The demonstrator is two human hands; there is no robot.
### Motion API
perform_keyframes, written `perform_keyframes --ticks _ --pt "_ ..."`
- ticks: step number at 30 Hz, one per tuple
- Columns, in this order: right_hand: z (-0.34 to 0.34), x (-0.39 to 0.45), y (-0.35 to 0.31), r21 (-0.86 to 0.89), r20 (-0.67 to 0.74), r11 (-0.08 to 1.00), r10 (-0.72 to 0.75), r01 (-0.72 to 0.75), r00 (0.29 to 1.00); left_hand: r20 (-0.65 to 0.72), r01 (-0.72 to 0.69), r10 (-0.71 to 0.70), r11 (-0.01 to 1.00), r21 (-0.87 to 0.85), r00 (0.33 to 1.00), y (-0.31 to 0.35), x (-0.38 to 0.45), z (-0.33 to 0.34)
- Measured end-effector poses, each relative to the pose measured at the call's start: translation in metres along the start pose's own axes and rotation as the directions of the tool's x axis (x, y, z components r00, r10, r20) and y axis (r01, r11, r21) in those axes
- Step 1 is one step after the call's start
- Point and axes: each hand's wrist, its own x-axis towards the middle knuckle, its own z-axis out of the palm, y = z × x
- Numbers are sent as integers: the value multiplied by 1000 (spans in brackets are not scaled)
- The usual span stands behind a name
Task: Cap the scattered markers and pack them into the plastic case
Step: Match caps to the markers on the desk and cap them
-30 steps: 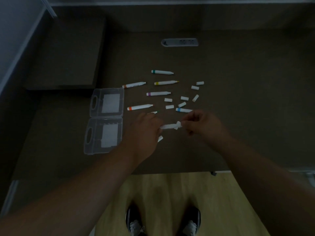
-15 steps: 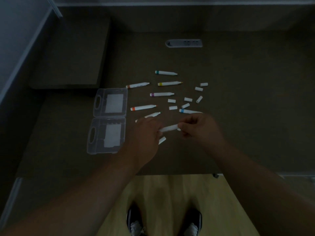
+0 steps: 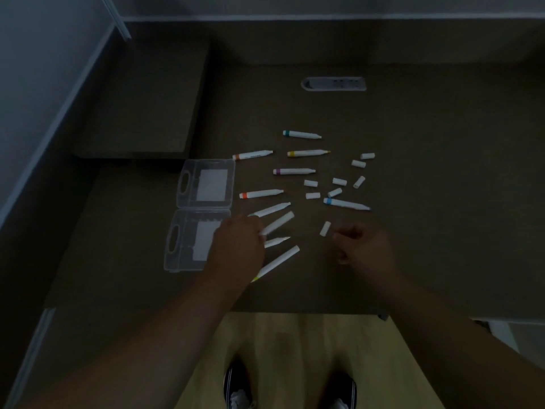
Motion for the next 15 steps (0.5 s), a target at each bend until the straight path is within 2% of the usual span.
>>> perform_keyframes --ticks 2,5,7,12,15 --pt "-4 2 11 -53 -47 998 18 -20 999 31 32 -34 998 61 999 -3 5 3" --pt "-9 4 23 -106 -105 994 17 -28 994 100 -3 -17 979 202 995 -5 12 8" --pt "-11 4 28 -151 -110 988 -2 -15 994 122 2 -31 973 231 992 -5 15 8" --pt "-13 2 36 -211 -75 976 37 -52 997 90 -12 -3 985 173 996 -6 -3 7" --pt "-11 -1 38 -236 -48 970 55 -65 997 159 -95 75 988 120 984 -1 -23 12"
